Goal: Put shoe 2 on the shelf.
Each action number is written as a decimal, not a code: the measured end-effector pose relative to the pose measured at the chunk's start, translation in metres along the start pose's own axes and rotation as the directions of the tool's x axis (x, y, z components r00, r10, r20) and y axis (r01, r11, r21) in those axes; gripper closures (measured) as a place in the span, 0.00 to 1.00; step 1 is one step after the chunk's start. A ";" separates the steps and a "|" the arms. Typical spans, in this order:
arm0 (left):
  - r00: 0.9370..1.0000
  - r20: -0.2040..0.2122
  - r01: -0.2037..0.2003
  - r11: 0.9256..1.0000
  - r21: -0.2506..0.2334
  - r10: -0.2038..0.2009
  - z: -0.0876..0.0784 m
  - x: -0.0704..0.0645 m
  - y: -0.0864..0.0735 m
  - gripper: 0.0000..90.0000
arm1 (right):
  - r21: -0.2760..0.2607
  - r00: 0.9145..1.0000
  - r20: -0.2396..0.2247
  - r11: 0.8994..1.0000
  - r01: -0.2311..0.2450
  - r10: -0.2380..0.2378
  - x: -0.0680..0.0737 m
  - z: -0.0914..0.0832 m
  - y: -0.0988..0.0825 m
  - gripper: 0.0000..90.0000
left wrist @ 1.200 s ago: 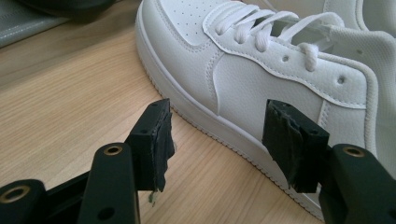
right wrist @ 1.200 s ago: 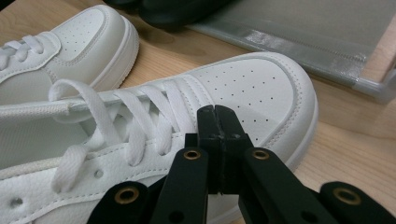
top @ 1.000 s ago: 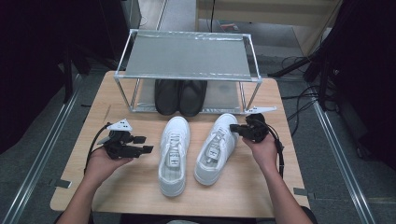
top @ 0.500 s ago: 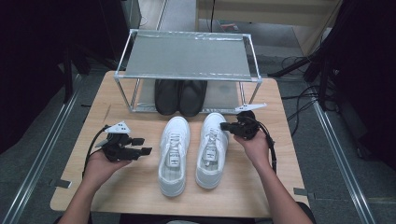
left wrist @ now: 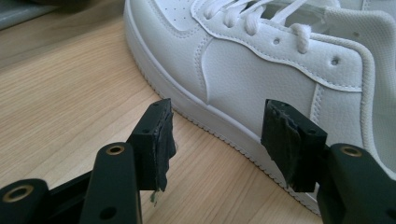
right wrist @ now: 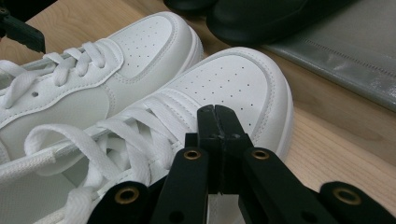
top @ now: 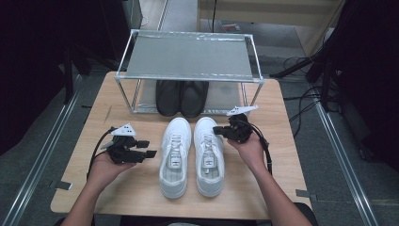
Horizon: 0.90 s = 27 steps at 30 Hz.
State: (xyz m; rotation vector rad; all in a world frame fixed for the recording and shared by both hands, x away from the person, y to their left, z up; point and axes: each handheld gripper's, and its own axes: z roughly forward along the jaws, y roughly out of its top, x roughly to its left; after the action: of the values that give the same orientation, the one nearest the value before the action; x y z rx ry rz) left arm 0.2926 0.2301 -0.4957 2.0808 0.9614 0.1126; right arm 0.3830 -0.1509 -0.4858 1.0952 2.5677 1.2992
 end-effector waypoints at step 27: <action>0.997 0.070 -0.017 0.997 0.078 0.012 0.030 -0.012 0.001 1.00 | 0.059 1.000 0.003 0.998 -0.002 0.002 0.006 -0.014 -0.013 1.00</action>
State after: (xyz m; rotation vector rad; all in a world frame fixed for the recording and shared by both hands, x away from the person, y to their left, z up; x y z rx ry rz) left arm 0.2962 0.2027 -0.5117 2.1496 0.9215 0.0095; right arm 0.3663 -0.1614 -0.4850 1.1092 2.6194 1.2288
